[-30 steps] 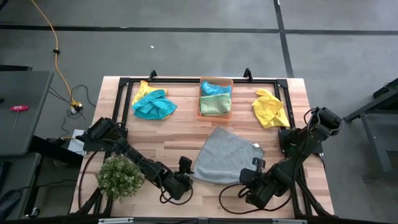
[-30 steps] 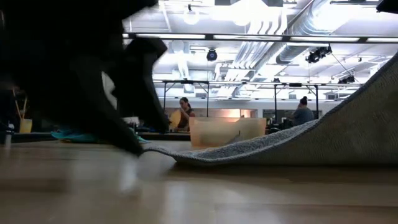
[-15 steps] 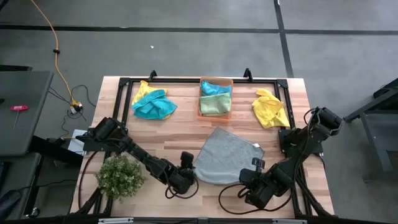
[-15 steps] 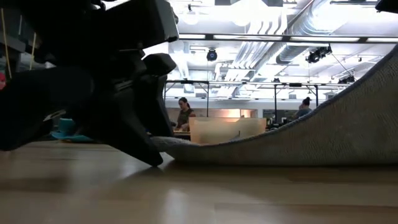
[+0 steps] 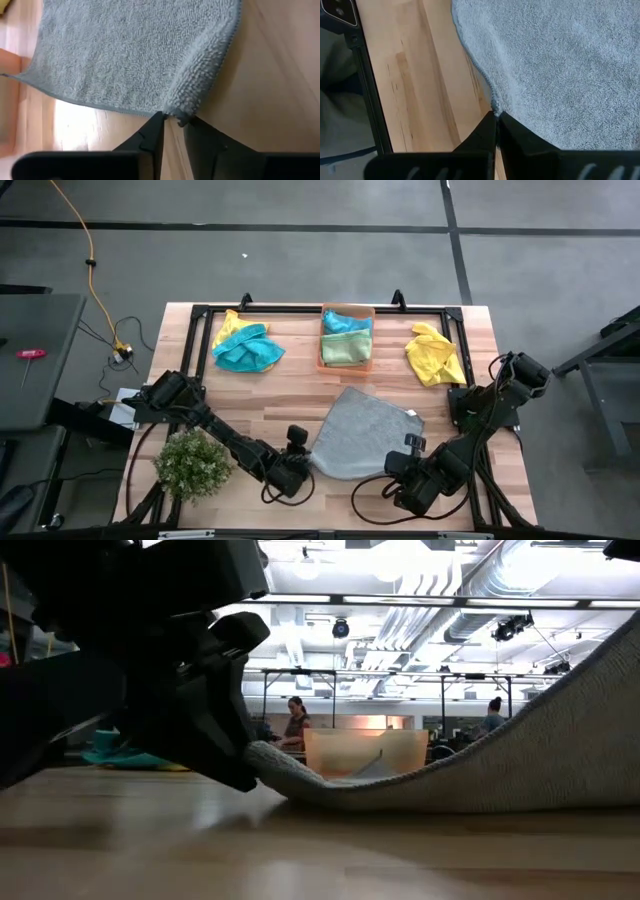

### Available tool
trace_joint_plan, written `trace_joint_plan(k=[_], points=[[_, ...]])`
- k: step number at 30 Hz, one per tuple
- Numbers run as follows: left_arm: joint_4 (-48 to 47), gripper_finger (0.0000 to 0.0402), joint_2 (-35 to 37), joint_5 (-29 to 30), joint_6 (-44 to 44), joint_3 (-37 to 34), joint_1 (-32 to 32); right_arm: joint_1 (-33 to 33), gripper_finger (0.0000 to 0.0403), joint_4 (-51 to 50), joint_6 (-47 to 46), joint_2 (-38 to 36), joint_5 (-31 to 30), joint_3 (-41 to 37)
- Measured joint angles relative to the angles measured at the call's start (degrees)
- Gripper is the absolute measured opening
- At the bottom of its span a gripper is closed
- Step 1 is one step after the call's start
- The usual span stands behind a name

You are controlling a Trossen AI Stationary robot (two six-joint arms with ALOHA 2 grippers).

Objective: Fold microfiber towels
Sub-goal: Fold the gray microfiber cloth

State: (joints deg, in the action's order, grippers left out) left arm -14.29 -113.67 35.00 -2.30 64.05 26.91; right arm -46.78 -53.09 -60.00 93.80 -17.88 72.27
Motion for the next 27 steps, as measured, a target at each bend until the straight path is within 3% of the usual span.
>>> trace_joint_plan(k=[16, 27], points=[[4.1, 0.0152, 0.0, 3.4, 9.9, 0.0, 2.5, 0.0, 0.0, 0.0, 0.0, 0.0, -0.6, 0.0], [4.8, 0.016, -2.2, 4.4, 14.5, 0.0, 0.9, 0.0, 0.0, 0.1, 0.0, 0.0, -0.8, 0.0]])
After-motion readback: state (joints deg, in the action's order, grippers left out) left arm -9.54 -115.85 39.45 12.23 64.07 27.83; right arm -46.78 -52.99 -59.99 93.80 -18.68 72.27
